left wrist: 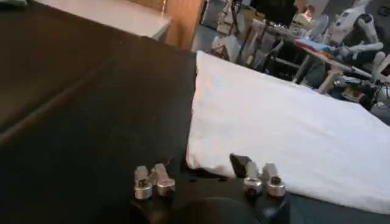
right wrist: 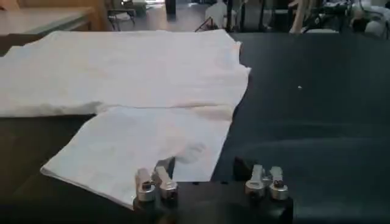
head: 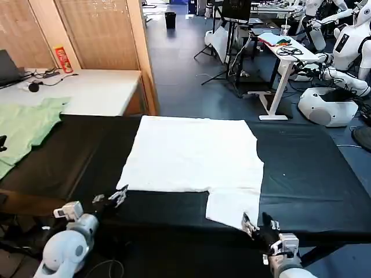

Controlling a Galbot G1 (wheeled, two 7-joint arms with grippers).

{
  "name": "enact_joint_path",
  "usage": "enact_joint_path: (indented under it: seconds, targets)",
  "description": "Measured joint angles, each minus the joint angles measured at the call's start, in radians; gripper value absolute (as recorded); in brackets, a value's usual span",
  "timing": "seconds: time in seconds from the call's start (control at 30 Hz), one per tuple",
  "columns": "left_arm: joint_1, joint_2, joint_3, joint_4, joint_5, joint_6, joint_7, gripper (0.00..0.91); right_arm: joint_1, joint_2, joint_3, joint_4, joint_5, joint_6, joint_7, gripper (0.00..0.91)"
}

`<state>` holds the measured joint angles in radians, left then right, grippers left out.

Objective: Fold and organize the clothes.

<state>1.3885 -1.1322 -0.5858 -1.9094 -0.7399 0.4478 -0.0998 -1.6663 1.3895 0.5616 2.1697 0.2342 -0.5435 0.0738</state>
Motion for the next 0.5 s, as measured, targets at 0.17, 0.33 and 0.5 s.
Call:
enact_joint_path:
  seconds: [0.17,0.33,0.5]
  targets:
    - [0.009,-0.007,0.002,0.003,0.039,-0.003,0.011,0.000,-0.022,0.000,0.010,0.026,0.004,-0.009,0.036,0.059]
    - [0.033,-0.017,-0.012,-0.022,0.068,-0.006,0.007,0.000,-0.071,-0.001,0.031,0.094,0.009,-0.029,0.067,0.059]
    - [0.096,-0.029,-0.043,-0.095,0.094,-0.009,0.005,0.000,-0.132,-0.015,0.058,0.168,0.040,-0.020,0.055,0.049]
